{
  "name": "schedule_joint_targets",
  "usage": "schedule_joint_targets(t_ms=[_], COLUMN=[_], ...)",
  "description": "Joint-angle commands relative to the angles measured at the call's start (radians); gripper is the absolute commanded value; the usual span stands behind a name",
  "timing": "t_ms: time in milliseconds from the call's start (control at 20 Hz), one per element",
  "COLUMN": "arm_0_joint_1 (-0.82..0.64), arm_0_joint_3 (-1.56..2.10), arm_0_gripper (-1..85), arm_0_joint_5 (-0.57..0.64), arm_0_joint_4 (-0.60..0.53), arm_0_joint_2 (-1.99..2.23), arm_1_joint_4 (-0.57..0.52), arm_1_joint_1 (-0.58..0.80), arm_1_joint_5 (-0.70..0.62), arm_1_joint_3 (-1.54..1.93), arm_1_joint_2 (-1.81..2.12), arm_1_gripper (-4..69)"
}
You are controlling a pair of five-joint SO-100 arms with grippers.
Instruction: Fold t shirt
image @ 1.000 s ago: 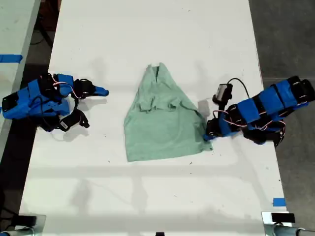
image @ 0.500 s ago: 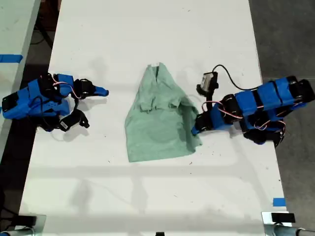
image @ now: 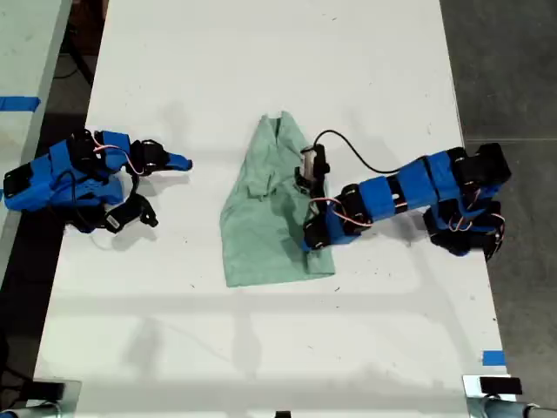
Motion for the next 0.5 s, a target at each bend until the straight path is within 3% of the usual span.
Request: schedule_joint_targets(t_ms=[0, 250, 450], arm_0_joint_1=[0.012, 0.012, 0.012], arm_0_joint_3=[0.006, 0.006, 0.006], arm_0_gripper=[-0.1, -0.1, -0.1], arm_0_joint_5=[0.005, 0.005, 0.005], arm_0_joint_4=[0.002, 0.002, 0.002], arm_0_joint_2=[0.006, 0.006, 0.006], arm_1_joint_4=[0.015, 0.084, 0.265], arm_1_joint_1=[-0.021, -0.028, 0.029], arm_1_joint_5=[-0.028, -0.017, 0.091], arm_1_joint_3=[-0.104, -0.077, 0.161], arm_1_joint_2=[0.018, 0.169, 0.451], arm_1_gripper=[29.4, 29.6, 23.5])
